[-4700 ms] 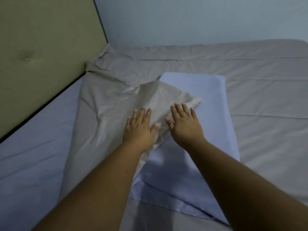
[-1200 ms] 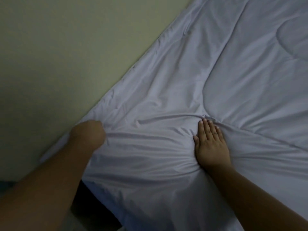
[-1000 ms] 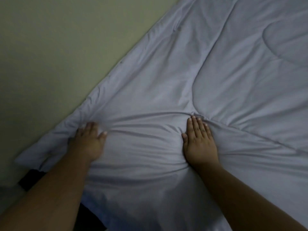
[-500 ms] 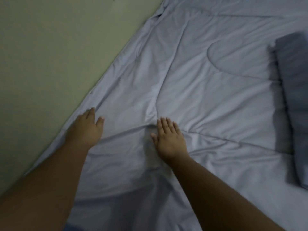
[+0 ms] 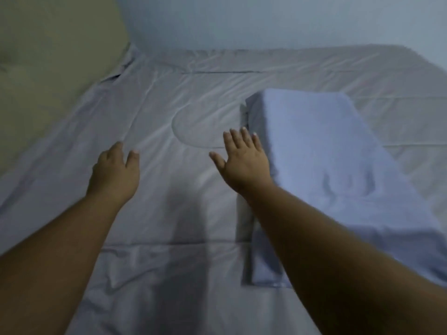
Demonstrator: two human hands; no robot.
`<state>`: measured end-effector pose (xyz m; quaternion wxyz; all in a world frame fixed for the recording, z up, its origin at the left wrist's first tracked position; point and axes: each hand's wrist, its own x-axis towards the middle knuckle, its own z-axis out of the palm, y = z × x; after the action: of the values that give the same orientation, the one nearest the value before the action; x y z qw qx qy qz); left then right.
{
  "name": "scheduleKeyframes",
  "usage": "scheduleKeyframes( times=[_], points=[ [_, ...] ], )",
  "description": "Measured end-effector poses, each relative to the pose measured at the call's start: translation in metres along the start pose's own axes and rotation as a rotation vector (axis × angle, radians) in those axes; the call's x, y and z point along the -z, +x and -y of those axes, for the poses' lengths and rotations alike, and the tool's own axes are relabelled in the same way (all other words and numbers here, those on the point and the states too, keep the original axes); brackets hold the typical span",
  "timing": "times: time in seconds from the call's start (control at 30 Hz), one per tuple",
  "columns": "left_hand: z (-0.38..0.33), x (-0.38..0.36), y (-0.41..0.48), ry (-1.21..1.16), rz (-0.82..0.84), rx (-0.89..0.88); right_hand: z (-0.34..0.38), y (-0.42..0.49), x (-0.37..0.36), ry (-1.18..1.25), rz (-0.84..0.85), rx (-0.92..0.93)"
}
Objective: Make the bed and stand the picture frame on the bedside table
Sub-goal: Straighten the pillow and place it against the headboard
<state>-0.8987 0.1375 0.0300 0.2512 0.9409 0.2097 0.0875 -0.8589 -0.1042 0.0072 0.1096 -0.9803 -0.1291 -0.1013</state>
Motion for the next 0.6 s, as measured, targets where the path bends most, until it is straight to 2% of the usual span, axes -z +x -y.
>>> scheduleKeyframes(
  times=[0.3,0.43,0.6],
  points=[
    [-0.225,-0.145,-0.012,-0.194,0.106,-0.117,-0.265,0.017,0.053,-0.154,-0.045,-0.228],
    [-0.279,-0.196,-0.002,-0.185,0.14,-0.137,-0.335,0.025,0.046,-0.139,-0.064,-0.343],
    [-0.317,-0.237,0.011,-0.085,0.139,-0.181,-0.385,0.038,0.022,-0.106,-0.065,-0.413]
  ],
)
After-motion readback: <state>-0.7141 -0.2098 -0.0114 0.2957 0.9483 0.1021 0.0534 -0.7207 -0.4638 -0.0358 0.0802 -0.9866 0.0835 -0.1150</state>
